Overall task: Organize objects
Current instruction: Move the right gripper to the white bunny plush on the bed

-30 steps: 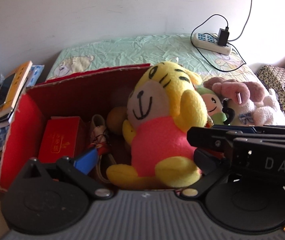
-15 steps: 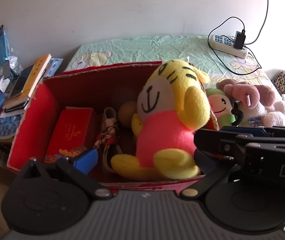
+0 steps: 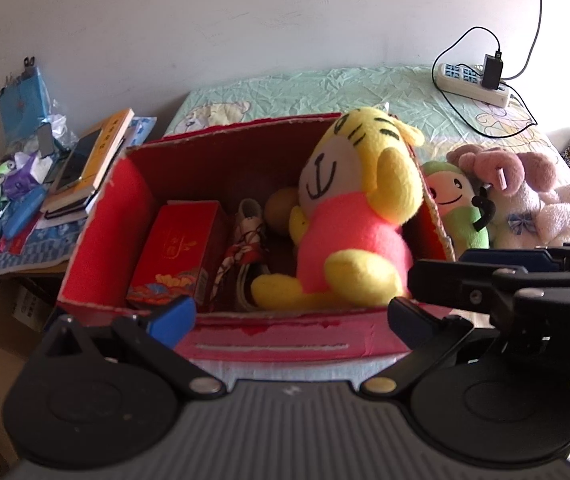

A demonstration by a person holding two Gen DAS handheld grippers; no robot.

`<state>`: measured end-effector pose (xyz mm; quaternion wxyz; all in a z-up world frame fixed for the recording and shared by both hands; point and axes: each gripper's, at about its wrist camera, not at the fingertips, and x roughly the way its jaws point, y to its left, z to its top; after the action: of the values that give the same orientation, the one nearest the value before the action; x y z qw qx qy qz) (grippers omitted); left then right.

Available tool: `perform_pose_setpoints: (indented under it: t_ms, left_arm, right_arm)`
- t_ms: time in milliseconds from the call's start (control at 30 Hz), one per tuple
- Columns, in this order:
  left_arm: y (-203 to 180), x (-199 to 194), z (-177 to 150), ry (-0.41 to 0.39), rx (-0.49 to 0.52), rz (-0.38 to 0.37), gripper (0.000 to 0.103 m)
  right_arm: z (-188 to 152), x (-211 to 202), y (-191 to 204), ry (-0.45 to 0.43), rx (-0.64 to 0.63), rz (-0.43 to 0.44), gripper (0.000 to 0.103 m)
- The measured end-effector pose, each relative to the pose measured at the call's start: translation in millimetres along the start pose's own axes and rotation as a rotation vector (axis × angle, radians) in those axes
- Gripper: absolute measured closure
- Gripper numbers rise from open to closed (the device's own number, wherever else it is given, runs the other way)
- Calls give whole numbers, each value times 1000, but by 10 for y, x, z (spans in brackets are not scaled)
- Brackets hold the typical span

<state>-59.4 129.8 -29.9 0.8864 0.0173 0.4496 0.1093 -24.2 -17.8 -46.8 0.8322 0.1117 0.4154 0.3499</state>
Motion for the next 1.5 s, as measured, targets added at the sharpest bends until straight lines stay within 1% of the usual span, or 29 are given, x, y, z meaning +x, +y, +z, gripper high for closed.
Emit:
perform_pose_setpoints:
  t_ms: [200,300,467,600,767,900,1000,1233,1333,1400,1467,1500]
  left_arm:
    - [-17,-27,-161,41,-16,9,1]
    - [-67,-6,-245,67,-19,-7,1]
    - [-305,58,-351,107,14,-42,1]
    - [-534,90,-390,119,52,-77,1]
    - [-829,143,-389,140,88,-144,1]
    - [-1100,149,-354,128,140,-200,1]
    - [-1296,155,-291,105,176,-248,1]
    - [-1666,294,7,30,218,-389,2]
    - [-1803,403,165,13,224,-456,3]
    - [-1905,499,290,5,221,-516,3]
    - [-2015,587,392,1,229,-549,3]
    - [-2072,620,423,-5,239,-552,3]
  right_arm:
    - [-60,-23,-17,44,-7,32,56]
    - [-111,-43,-59,68,-6,40,56]
    - [-191,-74,-188,102,6,30,56]
    - [-227,-172,-370,107,39,15,56]
    - [-266,-324,-626,100,79,-16,56]
    - [-283,-462,-910,88,133,-47,56]
    - [-275,-563,-1122,74,180,-72,56]
    - [-235,-836,-1675,14,307,-160,55]
    - [-224,-935,-1974,-21,404,-187,55]
    - [-207,-991,-2166,-45,470,-202,53]
    - [-164,-1036,-2296,-71,507,-220,52]
    - [-130,-1057,-2357,-87,521,-232,52]
